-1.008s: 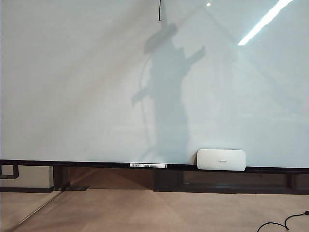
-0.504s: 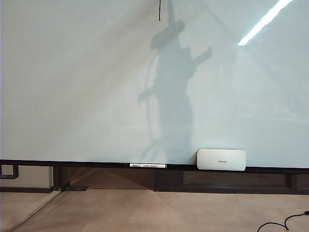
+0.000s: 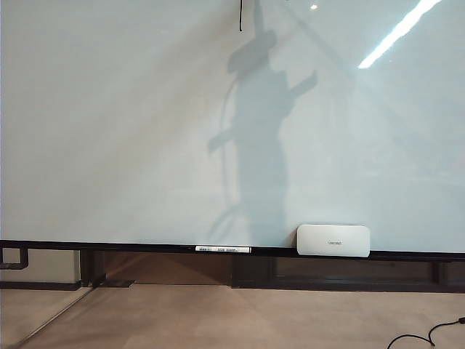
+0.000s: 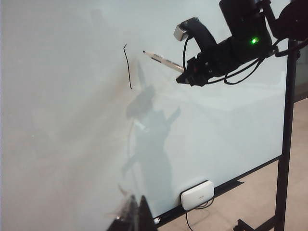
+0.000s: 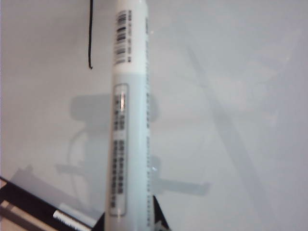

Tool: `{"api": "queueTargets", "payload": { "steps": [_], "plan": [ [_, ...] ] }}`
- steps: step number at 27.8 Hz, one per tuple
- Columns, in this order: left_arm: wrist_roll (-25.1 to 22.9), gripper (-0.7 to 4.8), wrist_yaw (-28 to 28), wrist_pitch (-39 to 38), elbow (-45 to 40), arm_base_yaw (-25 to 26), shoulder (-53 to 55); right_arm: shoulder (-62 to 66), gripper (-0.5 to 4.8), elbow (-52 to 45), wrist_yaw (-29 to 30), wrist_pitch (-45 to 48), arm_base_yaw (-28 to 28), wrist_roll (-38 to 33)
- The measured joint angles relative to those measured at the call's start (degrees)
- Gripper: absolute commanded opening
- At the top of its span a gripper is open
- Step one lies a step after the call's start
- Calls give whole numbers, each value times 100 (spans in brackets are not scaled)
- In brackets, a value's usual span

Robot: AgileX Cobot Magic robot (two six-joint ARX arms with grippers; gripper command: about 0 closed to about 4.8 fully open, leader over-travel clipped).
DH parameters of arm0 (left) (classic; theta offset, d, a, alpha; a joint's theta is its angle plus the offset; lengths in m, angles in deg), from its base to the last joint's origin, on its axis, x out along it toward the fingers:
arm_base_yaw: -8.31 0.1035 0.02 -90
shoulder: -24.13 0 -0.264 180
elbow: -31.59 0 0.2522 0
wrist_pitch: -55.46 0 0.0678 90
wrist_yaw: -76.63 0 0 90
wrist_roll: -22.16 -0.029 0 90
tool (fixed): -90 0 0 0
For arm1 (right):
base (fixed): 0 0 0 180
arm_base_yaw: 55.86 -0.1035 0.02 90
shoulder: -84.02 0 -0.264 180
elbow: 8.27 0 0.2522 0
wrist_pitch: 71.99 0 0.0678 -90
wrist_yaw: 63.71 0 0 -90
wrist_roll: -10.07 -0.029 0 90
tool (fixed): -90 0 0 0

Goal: Reach to the right to find the marker pen, pick it up, and write the number 19 on the whiteboard.

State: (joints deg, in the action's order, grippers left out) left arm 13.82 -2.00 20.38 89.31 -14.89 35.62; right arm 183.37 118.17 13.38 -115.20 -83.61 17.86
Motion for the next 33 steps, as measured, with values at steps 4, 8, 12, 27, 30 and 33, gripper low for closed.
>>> {"api": "queueTargets", "payload": {
  "steps": [4, 8, 12, 27, 30, 33],
  "plan": [
    [0, -5, 0, -81, -2, 0, 0, -68, -2, 13, -299, 155, 39, 0],
    [-48, -5, 0, -92, -2, 0, 0, -133, -2, 13, -555, 131, 83, 2],
    [-111, -5, -4, -101, 0, 0, 0, -133, -2, 13, -605, 164, 103, 4],
    [-251, -5, -7, -98, -2, 0, 0, -105, -2, 17, -621, 284, 173, 4],
    [-326, -5, -7, -96, -2, 0, 0, -85, -2, 17, -649, 308, 205, 4],
    [-363, -5, -9, -96, -2, 0, 0, 0, -2, 17, -621, 308, 262, 7]
  ]
}}
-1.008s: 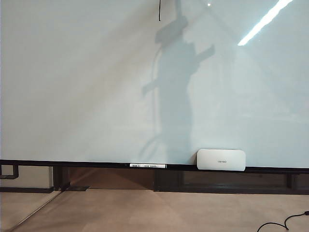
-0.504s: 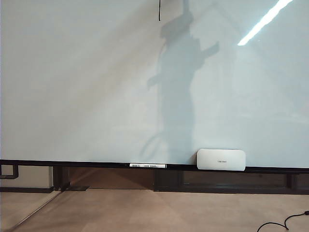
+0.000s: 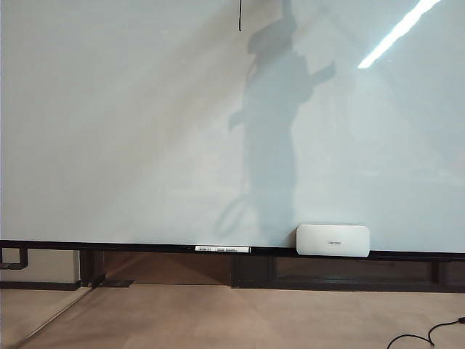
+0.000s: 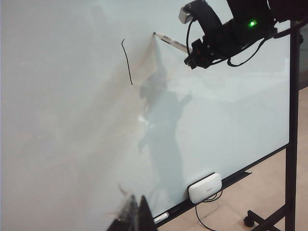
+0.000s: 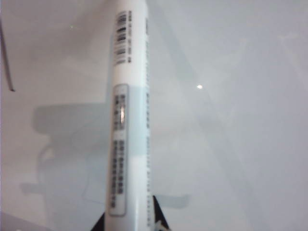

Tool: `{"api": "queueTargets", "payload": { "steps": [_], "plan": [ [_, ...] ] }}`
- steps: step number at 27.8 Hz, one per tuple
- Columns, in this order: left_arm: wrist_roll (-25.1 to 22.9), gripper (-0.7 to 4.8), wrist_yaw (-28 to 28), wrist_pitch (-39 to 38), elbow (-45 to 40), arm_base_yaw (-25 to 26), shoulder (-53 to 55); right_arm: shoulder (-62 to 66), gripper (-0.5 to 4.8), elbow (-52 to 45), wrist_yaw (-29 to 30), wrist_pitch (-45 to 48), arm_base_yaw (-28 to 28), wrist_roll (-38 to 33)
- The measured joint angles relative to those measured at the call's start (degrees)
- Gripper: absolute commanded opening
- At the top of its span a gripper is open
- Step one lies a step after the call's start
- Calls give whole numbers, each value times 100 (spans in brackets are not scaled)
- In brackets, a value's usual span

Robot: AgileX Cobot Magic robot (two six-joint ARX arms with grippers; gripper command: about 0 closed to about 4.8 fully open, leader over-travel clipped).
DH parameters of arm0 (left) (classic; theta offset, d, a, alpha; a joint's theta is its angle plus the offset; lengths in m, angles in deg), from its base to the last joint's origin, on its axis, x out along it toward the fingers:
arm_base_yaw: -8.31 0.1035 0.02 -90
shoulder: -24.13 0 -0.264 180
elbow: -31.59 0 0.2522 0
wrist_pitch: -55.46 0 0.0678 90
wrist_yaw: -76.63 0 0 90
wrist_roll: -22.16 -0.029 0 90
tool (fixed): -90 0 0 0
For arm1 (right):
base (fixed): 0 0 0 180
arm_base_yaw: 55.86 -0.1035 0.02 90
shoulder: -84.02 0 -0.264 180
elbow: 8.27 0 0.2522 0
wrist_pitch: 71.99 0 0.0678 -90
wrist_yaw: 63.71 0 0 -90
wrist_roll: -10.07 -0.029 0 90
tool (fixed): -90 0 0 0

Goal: Reach to the right to find the marker pen, pick it up, and write the number 19 on the whiteboard.

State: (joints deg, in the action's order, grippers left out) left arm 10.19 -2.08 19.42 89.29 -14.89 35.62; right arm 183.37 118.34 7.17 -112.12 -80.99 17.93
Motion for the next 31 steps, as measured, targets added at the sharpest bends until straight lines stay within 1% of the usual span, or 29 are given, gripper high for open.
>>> {"api": "queueTargets", "payload": {
  "steps": [7, 12, 16, 24, 31],
  "plan": [
    [-7, -5, -15, 13, 2, 0, 2, 129, -2, 0, 26, 68, 59, 9],
    [-131, -5, -17, 13, 0, 0, 2, 157, -2, 0, 90, 192, 59, 9],
    [-144, -5, -114, 13, 0, 0, 2, 205, -2, 2, 140, 299, 59, 11],
    [-280, -5, -149, 31, 0, 0, 17, 387, -2, 7, 404, 363, 59, 9],
    [-282, -5, -149, 52, 0, 0, 37, 535, -2, 7, 660, 573, 59, 11]
  ]
}}
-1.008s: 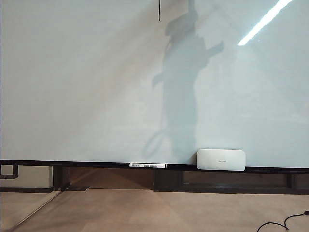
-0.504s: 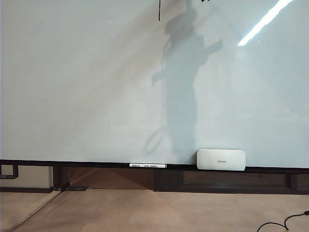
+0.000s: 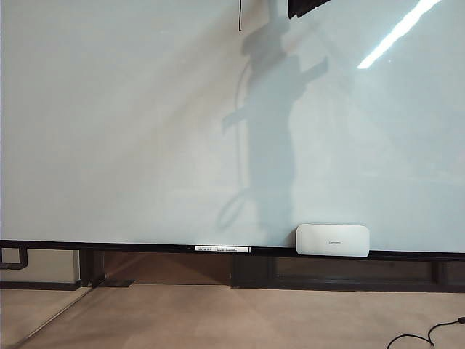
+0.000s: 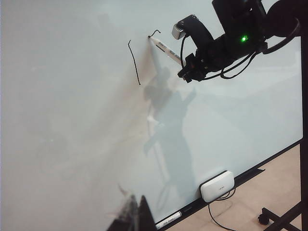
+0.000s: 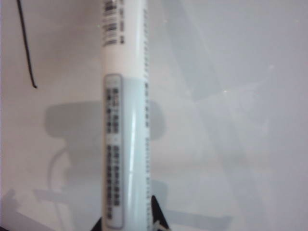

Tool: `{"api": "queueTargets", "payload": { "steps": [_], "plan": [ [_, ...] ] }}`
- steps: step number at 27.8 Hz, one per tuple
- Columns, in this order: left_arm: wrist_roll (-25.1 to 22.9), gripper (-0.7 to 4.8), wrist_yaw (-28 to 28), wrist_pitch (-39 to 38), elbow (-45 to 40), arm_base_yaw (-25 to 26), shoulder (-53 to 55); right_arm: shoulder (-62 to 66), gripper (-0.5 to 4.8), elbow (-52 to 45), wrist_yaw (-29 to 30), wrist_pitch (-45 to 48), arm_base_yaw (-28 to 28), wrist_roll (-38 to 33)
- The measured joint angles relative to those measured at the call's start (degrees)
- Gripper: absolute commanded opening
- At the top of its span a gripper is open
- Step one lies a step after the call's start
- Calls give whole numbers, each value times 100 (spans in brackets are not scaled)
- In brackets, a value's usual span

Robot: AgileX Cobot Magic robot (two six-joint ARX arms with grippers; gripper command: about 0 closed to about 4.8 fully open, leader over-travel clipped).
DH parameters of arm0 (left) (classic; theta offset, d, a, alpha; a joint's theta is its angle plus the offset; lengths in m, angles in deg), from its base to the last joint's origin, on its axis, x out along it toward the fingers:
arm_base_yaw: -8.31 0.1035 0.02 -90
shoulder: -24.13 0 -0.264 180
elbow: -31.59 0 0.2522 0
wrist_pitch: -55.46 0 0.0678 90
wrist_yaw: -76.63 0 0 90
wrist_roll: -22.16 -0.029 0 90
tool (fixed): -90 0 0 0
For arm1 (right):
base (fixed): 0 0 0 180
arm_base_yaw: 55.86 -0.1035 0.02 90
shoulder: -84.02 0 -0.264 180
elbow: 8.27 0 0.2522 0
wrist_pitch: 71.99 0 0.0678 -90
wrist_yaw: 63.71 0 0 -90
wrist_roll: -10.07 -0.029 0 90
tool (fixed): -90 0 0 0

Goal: Reach to the right to find the marker pen, pick it up, and write the number 19 on the whiteboard.

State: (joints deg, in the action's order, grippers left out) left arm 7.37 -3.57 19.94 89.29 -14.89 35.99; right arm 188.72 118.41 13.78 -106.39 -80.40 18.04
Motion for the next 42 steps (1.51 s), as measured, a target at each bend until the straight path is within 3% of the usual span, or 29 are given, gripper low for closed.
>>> {"api": "queueTargets", "payload": {
  "steps": [12, 36, 42],
  "plan": [
    [-2, -5, -149, 2, 0, 0, 2, 31, -2, 0, 103, 55, 2, 0],
    [4, -5, -149, 2, 0, 0, 0, 72, -2, 0, 114, -990, 0, -2],
    [7, -5, -149, 4, 2, 0, 0, 81, -2, 0, -160, -1025, -7, -2]
  ]
}}
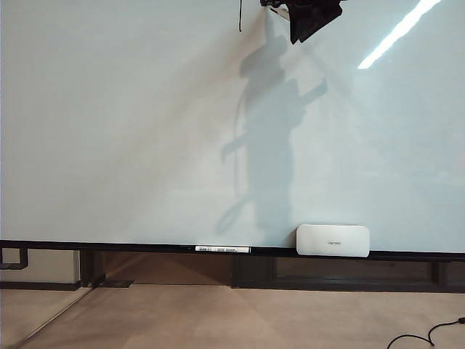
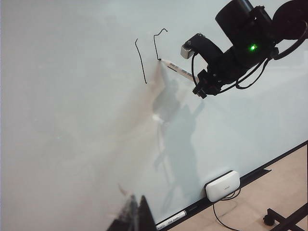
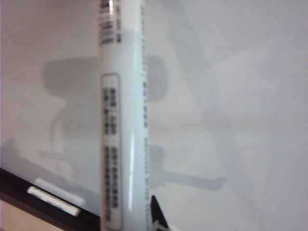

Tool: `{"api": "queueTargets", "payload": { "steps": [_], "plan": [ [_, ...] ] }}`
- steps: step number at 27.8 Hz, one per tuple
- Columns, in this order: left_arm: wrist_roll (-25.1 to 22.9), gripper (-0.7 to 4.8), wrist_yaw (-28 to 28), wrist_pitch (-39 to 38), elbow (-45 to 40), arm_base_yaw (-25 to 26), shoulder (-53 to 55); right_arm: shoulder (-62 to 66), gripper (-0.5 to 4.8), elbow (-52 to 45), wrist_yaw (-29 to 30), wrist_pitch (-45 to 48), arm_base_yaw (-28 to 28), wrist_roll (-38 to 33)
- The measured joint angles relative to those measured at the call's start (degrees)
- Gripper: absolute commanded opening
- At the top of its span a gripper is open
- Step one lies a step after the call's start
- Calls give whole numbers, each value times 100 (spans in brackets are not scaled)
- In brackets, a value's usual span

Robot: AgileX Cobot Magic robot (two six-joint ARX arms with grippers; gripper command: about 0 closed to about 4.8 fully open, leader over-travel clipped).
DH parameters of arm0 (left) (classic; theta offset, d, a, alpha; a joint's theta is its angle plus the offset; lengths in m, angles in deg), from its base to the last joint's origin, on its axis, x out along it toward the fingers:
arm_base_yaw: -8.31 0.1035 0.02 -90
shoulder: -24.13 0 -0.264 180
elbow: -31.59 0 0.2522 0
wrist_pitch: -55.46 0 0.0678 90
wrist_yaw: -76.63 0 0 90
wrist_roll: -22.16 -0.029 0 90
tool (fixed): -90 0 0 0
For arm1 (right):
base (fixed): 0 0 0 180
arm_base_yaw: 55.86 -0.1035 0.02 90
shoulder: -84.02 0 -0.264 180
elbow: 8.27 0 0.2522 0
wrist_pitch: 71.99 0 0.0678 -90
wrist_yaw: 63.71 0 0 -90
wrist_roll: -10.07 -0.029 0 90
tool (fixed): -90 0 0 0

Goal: Reach to the right to find the marker pen, pick it up, and write the number 19 on the whiteboard.

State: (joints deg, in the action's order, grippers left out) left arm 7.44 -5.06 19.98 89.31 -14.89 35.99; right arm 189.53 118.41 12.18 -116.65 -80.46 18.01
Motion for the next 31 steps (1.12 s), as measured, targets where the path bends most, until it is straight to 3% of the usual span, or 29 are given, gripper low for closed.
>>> {"api": "queueTargets", "payload": {
  "steps": [13, 25, 31],
  "plan": [
    [-2, -5, 0, 0, 0, 0, 0, -2, -2, 0, -866, -168, 0, -173],
    [-2, -5, 0, -2, 0, 0, -2, -564, -2, -2, -728, -496, -28, -420],
    [-2, -5, 0, 0, 0, 0, -2, -695, -2, 20, -396, -26, -63, -332]
  ]
}}
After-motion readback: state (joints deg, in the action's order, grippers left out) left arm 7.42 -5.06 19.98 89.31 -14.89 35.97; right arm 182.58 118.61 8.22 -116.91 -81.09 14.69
